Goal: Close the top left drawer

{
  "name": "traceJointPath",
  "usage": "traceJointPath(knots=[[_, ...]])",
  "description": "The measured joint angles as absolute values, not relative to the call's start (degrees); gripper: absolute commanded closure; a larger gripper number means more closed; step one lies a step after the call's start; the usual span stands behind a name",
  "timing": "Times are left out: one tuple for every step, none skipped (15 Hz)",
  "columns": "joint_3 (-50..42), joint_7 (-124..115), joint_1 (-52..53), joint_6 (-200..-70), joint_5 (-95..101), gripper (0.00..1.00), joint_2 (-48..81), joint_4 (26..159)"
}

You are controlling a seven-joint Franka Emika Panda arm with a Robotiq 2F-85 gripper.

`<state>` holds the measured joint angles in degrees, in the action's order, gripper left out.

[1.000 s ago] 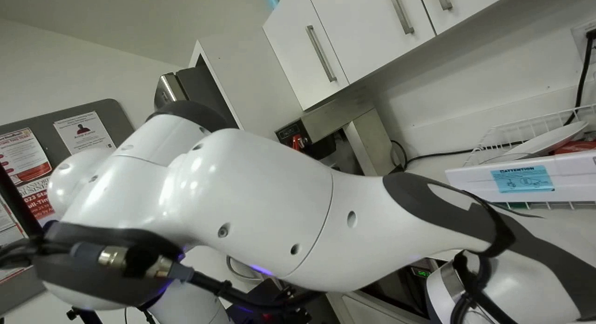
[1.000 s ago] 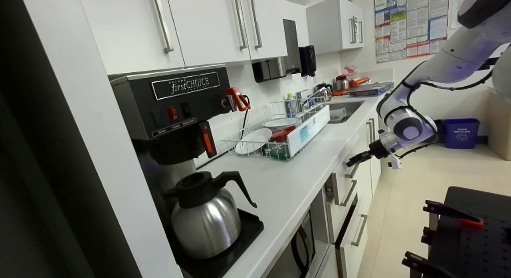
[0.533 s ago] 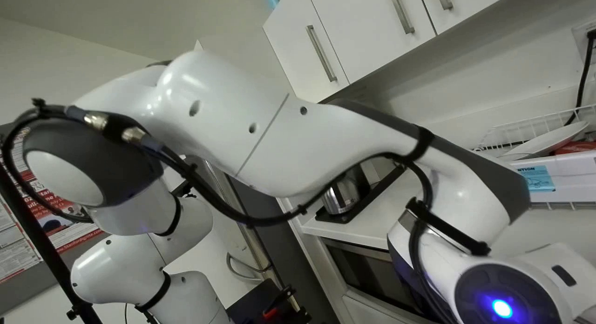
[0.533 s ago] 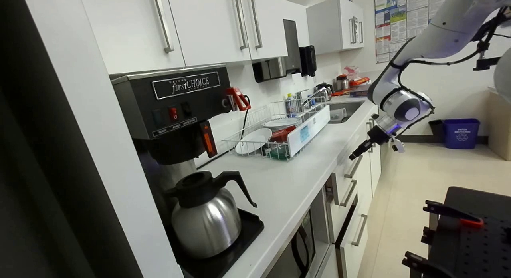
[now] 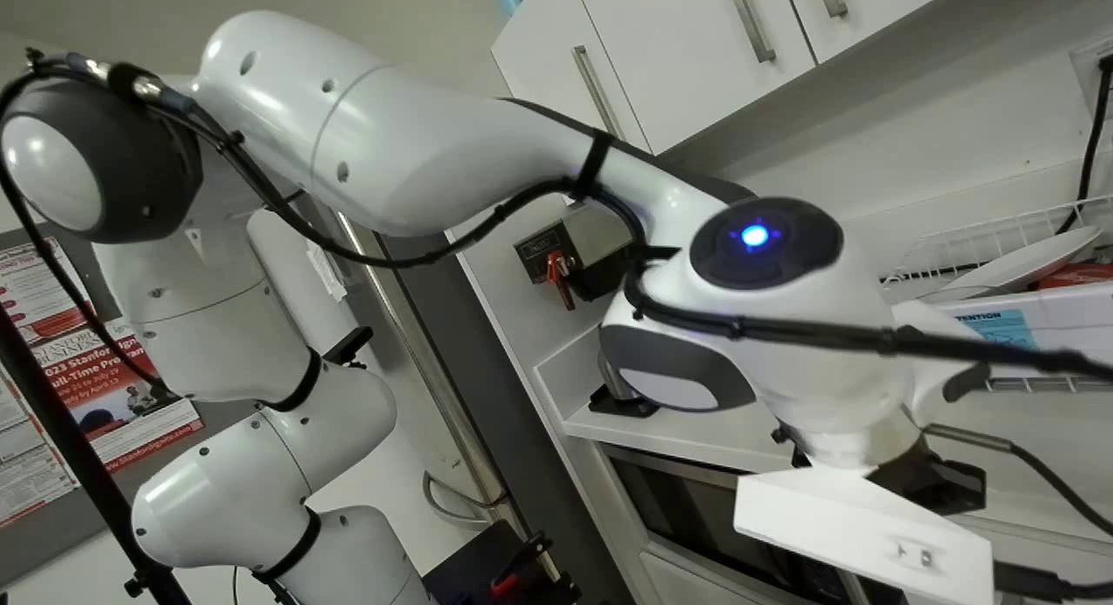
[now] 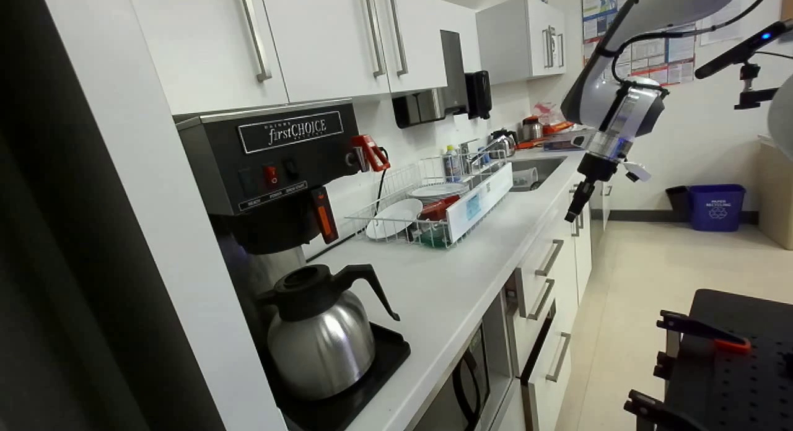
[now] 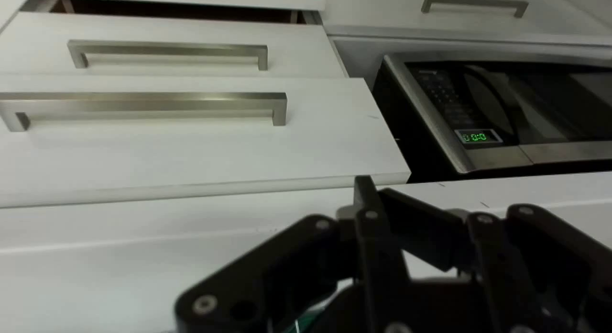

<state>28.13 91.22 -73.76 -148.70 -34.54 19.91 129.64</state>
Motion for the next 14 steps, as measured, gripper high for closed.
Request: traceJointPath(knots=[[25.7, 88.8, -71.9, -146.3, -32.6, 0.7, 16.7, 130.1], [22.1, 87.4, -69.1, -143.6, -31.4, 0.63, 13.7, 130.3], [18.5, 86.1, -66.2, -141.2, -30.1, 0.56, 10.9, 130.3], [15.1, 84.9, -63.4, -139.3, -28.6, 0.48, 8.5, 130.3], [11.8, 83.8, -60.6, -137.7, -27.1, 0.41, 6.5, 130.3], [8.6, 82.9, -57.8, -136.5, -25.6, 0.32, 4.7, 130.3], [5.7, 82.2, -55.3, -135.6, -24.2, 0.26, 3.4, 130.3], [3.0, 81.4, -52.8, -135.1, -22.7, 0.17, 2.4, 130.3], [0.4, 80.6, -50.3, -134.6, -21.2, 0.36, 1.6, 130.4], [-1.7, 79.9, -48.2, -134.2, -19.8, 0.27, 1.1, 130.4], [-3.3, 79.3, -46.7, -133.9, -18.8, 0.2, 0.8, 130.4], [-3.9, 79.2, -45.9, -133.8, -18.5, 0.17, 0.6, 130.4], [-4.1, 79.2, -45.7, -133.8, -18.4, 0.17, 0.6, 130.4], [-4.1, 79.2, -45.7, -133.8, -18.4, 0.17, 0.6, 130.5]])
